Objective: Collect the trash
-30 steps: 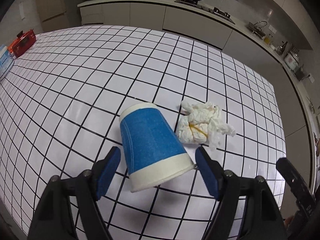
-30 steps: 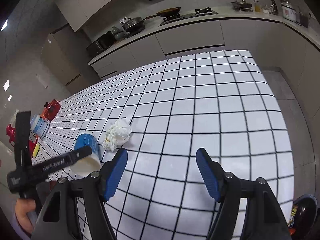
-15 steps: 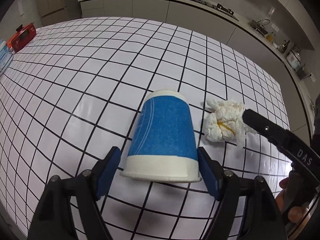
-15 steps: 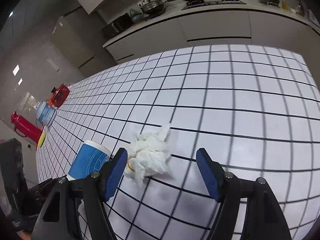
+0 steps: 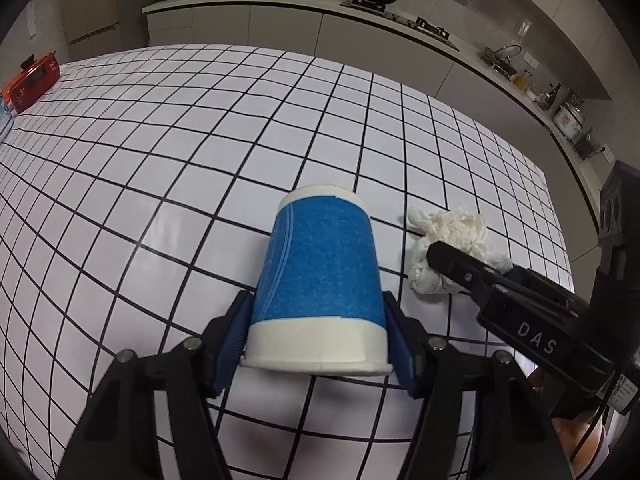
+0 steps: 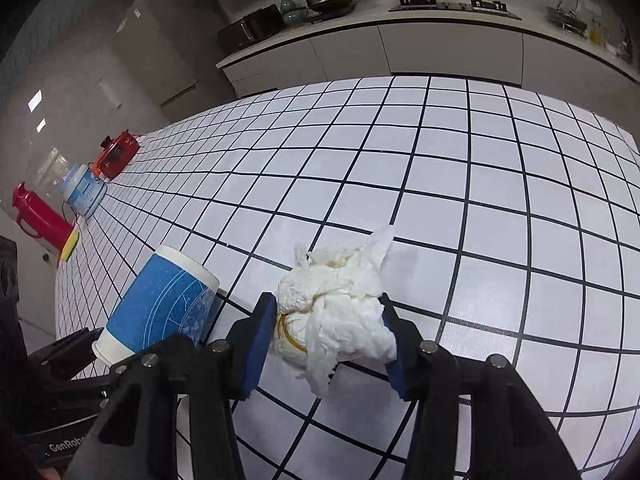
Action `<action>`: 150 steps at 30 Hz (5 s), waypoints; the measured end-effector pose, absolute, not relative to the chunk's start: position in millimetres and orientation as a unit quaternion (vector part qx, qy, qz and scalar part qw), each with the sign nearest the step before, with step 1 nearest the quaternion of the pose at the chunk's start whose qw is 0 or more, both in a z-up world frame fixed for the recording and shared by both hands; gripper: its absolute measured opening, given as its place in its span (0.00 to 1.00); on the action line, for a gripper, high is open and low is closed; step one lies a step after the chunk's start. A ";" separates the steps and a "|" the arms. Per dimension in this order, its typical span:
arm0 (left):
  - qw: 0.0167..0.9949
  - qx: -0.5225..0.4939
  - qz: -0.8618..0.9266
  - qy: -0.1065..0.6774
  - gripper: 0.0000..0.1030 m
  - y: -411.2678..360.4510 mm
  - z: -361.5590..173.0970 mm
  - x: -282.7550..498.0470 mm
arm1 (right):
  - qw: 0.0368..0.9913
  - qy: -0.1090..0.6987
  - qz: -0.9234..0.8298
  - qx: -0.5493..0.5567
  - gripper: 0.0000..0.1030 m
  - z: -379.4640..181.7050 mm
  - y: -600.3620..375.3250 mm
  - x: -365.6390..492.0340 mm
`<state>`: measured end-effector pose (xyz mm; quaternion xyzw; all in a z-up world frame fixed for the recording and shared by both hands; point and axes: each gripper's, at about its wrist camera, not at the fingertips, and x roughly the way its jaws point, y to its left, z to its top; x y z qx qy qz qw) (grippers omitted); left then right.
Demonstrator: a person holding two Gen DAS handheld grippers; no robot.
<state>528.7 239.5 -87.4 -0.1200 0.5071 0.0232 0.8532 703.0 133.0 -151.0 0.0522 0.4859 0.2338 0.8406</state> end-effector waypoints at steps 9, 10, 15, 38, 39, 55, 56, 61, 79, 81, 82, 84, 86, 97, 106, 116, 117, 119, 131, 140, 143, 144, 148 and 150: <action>0.867 -0.103 0.008 0.488 0.56 232.8 -76.3 514.9 | 0.851 0.467 0.230 0.067 0.41 -134.3 119.6 682.3; 0.868 -0.101 0.003 0.486 0.56 231.4 -74.3 512.4 | 0.853 0.465 0.227 0.070 0.41 -131.7 115.0 678.0; 0.876 -0.090 -0.029 0.473 0.56 221.3 -64.0 492.7 | 0.860 0.455 0.212 0.088 0.41 -119.1 90.1 651.9; 0.842 0.009 -0.266 0.469 0.56 -34.2 -43.0 406.0 | 0.888 0.398 -0.038 0.227 0.41 -100.9 -219.7 419.1; 0.842 0.010 -0.270 0.468 0.56 -52.4 -41.6 399.6 | 0.888 0.398 -0.043 0.228 0.41 -103.8 -239.2 409.2; 0.814 -0.017 -0.225 0.534 0.57 -248.6 -121.1 359.2 | 0.837 0.506 -0.004 0.208 0.41 -215.7 -431.5 361.4; 0.814 -0.015 -0.217 0.539 0.57 -250.7 -129.5 360.2 | 0.835 0.510 0.000 0.206 0.41 -221.6 -431.8 362.5; 0.804 -0.011 -0.191 0.564 0.61 -255.6 -165.3 368.2 | 0.824 0.532 0.021 0.193 0.44 -250.5 -433.4 376.3; 0.830 0.004 -0.163 0.534 0.66 -262.9 -136.0 343.7 | 0.838 0.515 0.010 0.179 0.69 -227.3 -444.4 353.1; 0.834 0.000 -0.168 0.525 0.66 -256.4 -120.6 332.7 | 0.841 0.512 0.008 0.175 0.69 -215.8 -441.1 344.3; 0.838 0.000 -0.169 0.519 0.66 -252.9 -112.0 326.8 | 0.843 0.510 0.008 0.173 0.69 -209.3 -438.4 338.0; 0.844 0.001 -0.172 0.508 0.66 -245.7 -96.8 317.2 | 0.845 0.506 0.007 0.174 0.69 -198.0 -433.5 325.1; 0.852 0.006 -0.176 0.494 0.67 -234.1 -79.6 300.1 | 0.848 0.501 0.006 0.174 0.69 -185.7 -427.2 308.5; 0.910 0.036 -0.112 0.397 0.75 -152.3 -15.5 191.6 | 0.907 0.402 -0.005 0.126 0.79 -81.8 -360.2 178.7; 0.923 -0.016 -0.056 0.381 0.79 -136.7 8.4 110.0 | 0.939 0.339 0.049 0.038 0.94 -31.6 -325.8 81.5; 0.937 -0.014 -0.044 0.347 0.88 -143.6 16.7 82.1 | 0.952 0.303 0.015 0.039 0.94 -6.0 -330.2 34.9; 0.936 -0.016 -0.043 0.348 0.88 -143.1 16.3 77.7 | 0.953 0.302 0.008 0.038 0.94 -5.4 -330.9 32.4; 0.935 -0.019 -0.043 0.350 0.88 -141.9 13.6 77.2 | 0.952 0.303 0.006 0.047 0.94 -4.6 -332.7 29.1; 0.938 -0.017 -0.019 0.346 0.88 -131.2 10.1 69.4 | 0.946 0.320 -0.023 0.042 0.94 -9.6 -319.4 42.8; 0.938 -0.016 -0.014 0.345 0.88 -125.6 8.9 71.5 | 0.944 0.325 -0.020 0.049 0.94 -11.6 -311.4 53.9; 0.938 -0.015 -0.015 0.347 0.88 -124.4 8.8 72.8 | 0.944 0.326 -0.022 0.050 0.94 -11.7 -309.9 57.2; 0.938 -0.014 -0.014 0.347 0.88 -125.7 8.7 72.8 | 0.944 0.327 -0.022 0.051 0.94 -11.8 -309.7 58.4; 0.938 -0.014 -0.013 0.347 0.88 -125.1 8.8 73.9 | 0.943 0.328 -0.021 0.050 0.94 -11.8 -307.2 61.8; 0.937 -0.014 -0.013 0.348 0.88 -124.0 8.9 74.9 | 0.943 0.327 -0.021 0.050 0.94 -11.5 -307.3 63.5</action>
